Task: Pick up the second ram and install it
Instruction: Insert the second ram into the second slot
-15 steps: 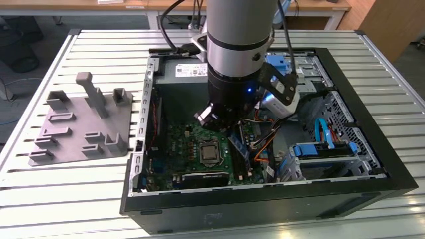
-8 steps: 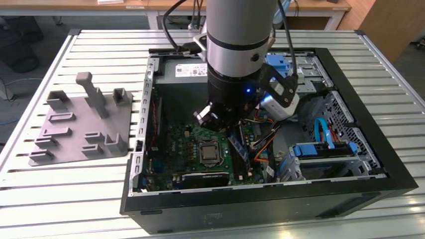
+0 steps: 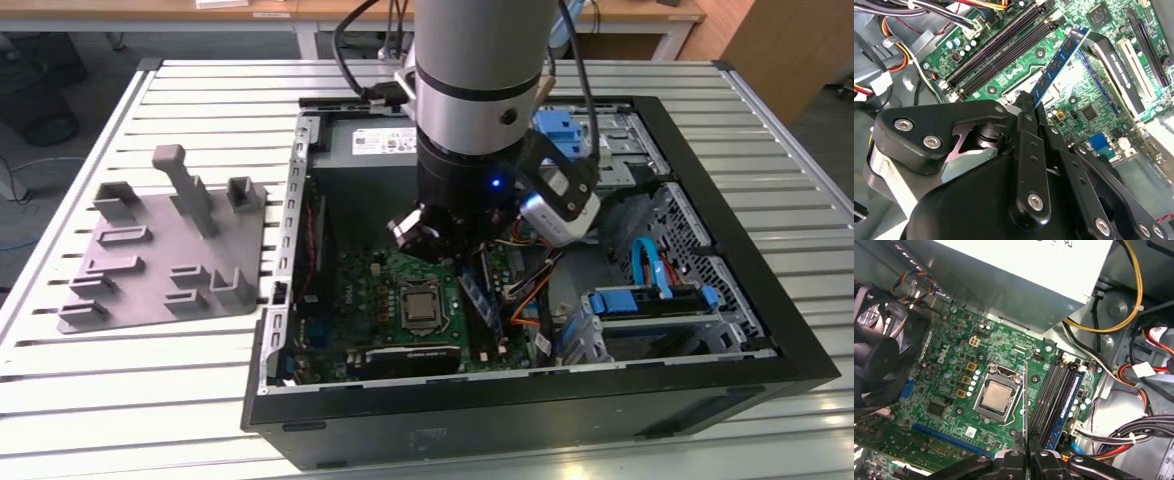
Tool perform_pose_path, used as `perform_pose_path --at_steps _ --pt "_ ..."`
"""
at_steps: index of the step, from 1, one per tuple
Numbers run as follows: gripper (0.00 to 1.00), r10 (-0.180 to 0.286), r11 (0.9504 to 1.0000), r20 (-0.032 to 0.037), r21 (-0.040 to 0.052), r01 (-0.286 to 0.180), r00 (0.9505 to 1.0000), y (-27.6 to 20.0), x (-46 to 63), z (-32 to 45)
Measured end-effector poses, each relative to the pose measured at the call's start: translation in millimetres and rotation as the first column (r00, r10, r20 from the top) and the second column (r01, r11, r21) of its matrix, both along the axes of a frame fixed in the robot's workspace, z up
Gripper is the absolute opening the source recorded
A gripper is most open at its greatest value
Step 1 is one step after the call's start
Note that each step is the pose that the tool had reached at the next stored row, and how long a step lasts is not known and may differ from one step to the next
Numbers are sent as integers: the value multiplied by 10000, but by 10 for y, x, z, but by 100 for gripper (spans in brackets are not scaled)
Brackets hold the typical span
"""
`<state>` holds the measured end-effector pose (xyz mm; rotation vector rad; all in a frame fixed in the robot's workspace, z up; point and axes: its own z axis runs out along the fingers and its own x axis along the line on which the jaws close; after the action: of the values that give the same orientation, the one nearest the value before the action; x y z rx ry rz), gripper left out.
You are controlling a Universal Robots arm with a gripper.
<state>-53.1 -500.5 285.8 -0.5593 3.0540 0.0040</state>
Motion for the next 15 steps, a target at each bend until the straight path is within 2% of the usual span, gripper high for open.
perform_pose_path --at_steps 9,15 --pt "14 -767 9971 0 0 767 9971 0 0 0" --pt "14 -1388 9903 0 0 1388 9903 0 0 0"
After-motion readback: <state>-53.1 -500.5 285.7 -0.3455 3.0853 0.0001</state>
